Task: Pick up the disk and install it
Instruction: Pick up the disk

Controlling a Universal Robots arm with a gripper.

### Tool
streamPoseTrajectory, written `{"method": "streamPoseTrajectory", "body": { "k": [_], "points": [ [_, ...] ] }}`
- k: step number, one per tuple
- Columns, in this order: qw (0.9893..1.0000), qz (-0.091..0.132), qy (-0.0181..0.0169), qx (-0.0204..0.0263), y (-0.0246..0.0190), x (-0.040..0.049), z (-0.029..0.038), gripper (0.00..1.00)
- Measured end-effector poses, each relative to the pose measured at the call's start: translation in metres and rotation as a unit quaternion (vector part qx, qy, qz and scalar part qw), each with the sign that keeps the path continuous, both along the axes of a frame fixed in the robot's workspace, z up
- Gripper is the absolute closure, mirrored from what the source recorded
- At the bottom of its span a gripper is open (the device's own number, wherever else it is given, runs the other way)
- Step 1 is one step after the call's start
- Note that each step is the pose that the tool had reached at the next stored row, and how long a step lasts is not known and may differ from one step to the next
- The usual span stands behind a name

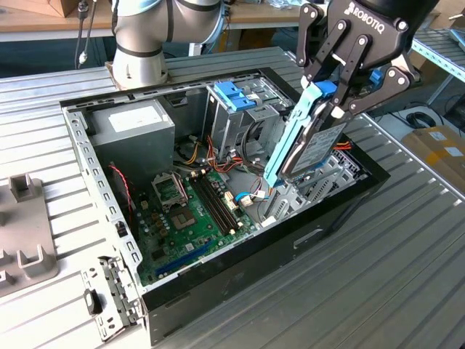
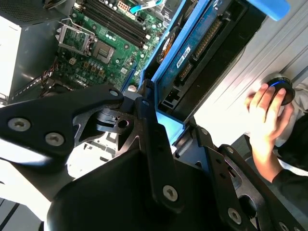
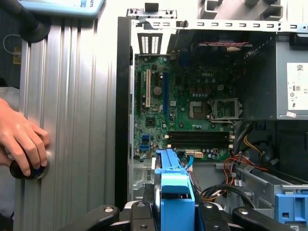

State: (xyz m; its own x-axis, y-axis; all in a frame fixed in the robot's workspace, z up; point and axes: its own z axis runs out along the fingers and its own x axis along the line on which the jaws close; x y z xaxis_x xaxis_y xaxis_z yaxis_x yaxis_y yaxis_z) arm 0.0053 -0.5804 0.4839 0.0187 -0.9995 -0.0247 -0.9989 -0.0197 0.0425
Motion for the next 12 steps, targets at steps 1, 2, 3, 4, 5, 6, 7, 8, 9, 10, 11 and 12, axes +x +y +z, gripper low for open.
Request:
{"method": "streamPoseTrajectory", "body": {
  "k": [1, 2, 3, 4, 5, 6, 7, 8, 9, 10, 11, 12],
  "points": [
    [1.0, 0.0, 0.0, 0.0, -0.0001, 0.0002, 0.0, 0.63],
    [1.0, 0.0, 0.0, 0.0001, -0.0003, 0.0008, -0.0001, 0.63],
    [1.0, 0.0, 0.0, 0.0, -0.0004, 0.0018, -0.0001, 0.63],
    [1.0, 0.0, 0.0, 0.0, -0.0005, 0.0026, -0.0001, 0.63],
    [1.0, 0.0, 0.0, 0.0, -0.0006, 0.0027, -0.0001, 0.63],
    [1.0, 0.0, 0.0, 0.0, -0.0006, 0.0031, -0.0001, 0.63],
    [1.0, 0.0, 0.0, 0.0, -0.0007, 0.0038, -0.0001, 0.63],
    [1.0, 0.0, 0.0, 0.0, -0.0007, 0.0042, -0.0002, 0.63],
    [1.0, 0.0, 0.0, 0.0, -0.0007, 0.0045, -0.0001, 0.63],
    [1.0, 0.0, 0.0, 0.0, -0.0007, 0.005, -0.0002, 0.63],
    [1.0, 0.0, 0.0, 0.0, -0.0007, 0.0054, -0.0002, 0.63],
    [1.0, 0.0, 0.0, 0.0, -0.0007, 0.006, -0.0002, 0.63]
  ]
}}
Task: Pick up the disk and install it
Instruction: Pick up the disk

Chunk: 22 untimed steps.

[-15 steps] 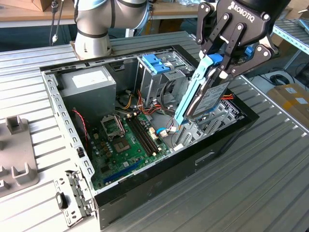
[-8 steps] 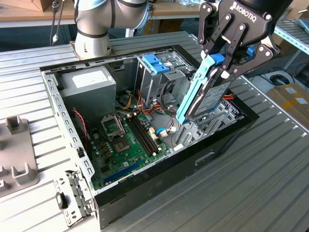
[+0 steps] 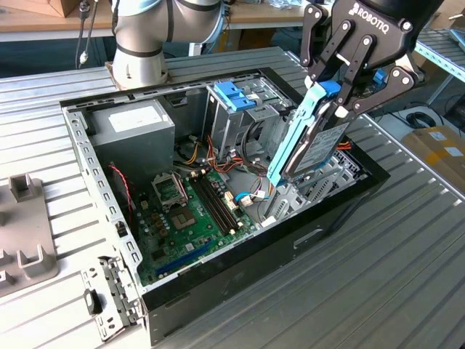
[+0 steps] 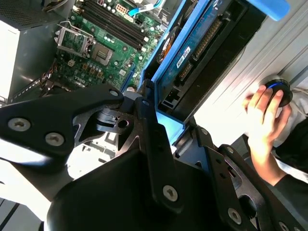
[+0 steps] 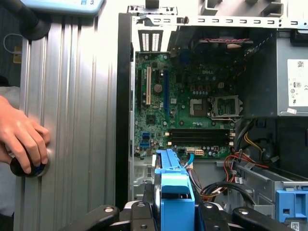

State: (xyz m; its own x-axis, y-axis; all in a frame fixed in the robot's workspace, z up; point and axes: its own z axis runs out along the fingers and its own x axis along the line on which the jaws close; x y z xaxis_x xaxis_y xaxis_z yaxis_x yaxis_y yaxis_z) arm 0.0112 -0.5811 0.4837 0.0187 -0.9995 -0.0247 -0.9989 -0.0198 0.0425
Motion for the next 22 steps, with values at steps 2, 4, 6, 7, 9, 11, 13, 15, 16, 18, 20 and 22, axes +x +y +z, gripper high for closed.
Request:
{"method": "streamPoseTrajectory", "body": {
  "k": [2, 4, 6, 7, 9, 11, 13, 15, 16, 18, 20, 22],
  "points": [
    [1.0, 0.0, 0.0, 0.0, 0.0, 0.0012, 0.0, 0.63],
    [1.0, 0.0, 0.0, 0.0, 0.0, 0.0021, -0.0001, 0.63],
    [1.0, 0.0, 0.0, 0.0, 0.0, 0.0027, -0.0001, 0.63],
    [1.0, 0.0, 0.0, 0.0, 0.0, 0.0029, -0.0001, 0.63],
    [1.0, 0.0, 0.0, 0.0, 0.0, 0.0034, -0.0001, 0.63],
    [1.0, 0.0, 0.0, 0.0, 0.0, 0.0042, -0.0002, 0.63],
    [1.0, 0.0, 0.0, 0.0, 0.0, 0.0048, -0.0002, 0.63],
    [1.0, 0.0, 0.0, 0.0, 0.0, 0.0053, -0.0002, 0.63],
    [1.0, 0.0, 0.0, 0.0, 0.0, 0.0055, -0.0002, 0.63],
    [1.0, 0.0, 0.0, 0.0, 0.0, 0.0063, -0.0003, 0.63],
    [1.0, 0.0, 0.0, 0.0, 0.0, 0.0075, -0.0004, 0.63],
    [1.0, 0.0, 0.0, 0.0, 0.0, 0.0089, -0.0004, 0.63]
  ]
}}
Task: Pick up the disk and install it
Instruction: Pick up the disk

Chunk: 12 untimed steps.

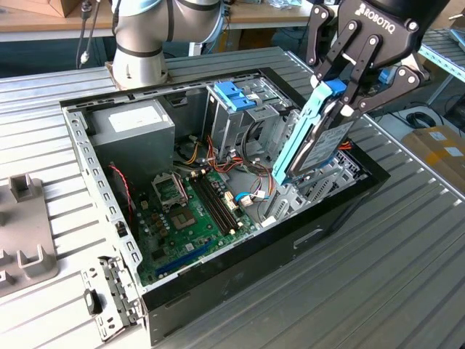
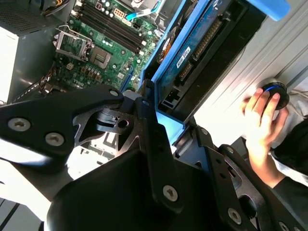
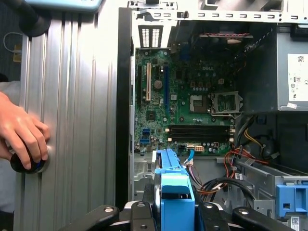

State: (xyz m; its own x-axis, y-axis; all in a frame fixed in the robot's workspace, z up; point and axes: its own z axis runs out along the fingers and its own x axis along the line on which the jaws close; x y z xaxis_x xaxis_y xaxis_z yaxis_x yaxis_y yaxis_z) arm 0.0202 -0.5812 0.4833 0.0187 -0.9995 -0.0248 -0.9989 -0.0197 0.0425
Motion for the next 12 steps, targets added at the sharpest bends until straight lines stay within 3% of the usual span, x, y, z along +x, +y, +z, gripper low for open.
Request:
{"method": "streamPoseTrajectory", "body": {
  "k": [12],
  "points": [
    [1.0, 0.0, 0.0, 0.0, 0.0, 0.0113, -0.0004, 0.63]
  ]
}}
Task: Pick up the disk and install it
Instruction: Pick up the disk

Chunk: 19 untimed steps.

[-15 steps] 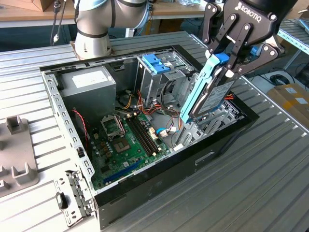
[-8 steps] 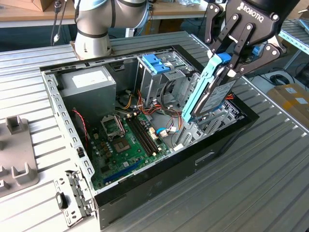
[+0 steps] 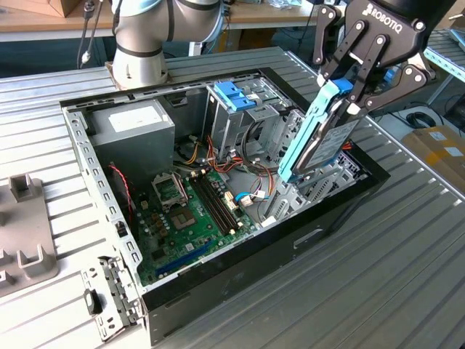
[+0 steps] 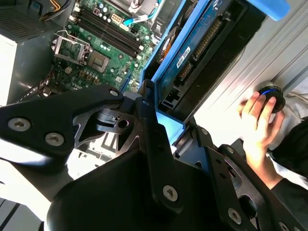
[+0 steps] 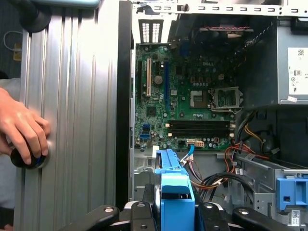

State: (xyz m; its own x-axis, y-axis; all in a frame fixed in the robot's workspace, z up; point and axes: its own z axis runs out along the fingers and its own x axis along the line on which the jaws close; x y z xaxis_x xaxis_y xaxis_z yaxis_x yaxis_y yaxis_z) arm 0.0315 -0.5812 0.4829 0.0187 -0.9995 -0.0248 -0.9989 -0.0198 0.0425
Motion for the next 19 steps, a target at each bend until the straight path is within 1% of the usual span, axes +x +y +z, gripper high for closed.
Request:
{"method": "streamPoseTrajectory", "body": {
  "k": [5, 19],
  "points": [
    [1.0, 0.0, 0.0, 0.0, 0.0, 0.0071, -0.0002, 0.63],
    [1.0, 0.0, 0.0001, 0.0, 0.0, 0.0216, -0.0007, 0.63]
  ]
}}
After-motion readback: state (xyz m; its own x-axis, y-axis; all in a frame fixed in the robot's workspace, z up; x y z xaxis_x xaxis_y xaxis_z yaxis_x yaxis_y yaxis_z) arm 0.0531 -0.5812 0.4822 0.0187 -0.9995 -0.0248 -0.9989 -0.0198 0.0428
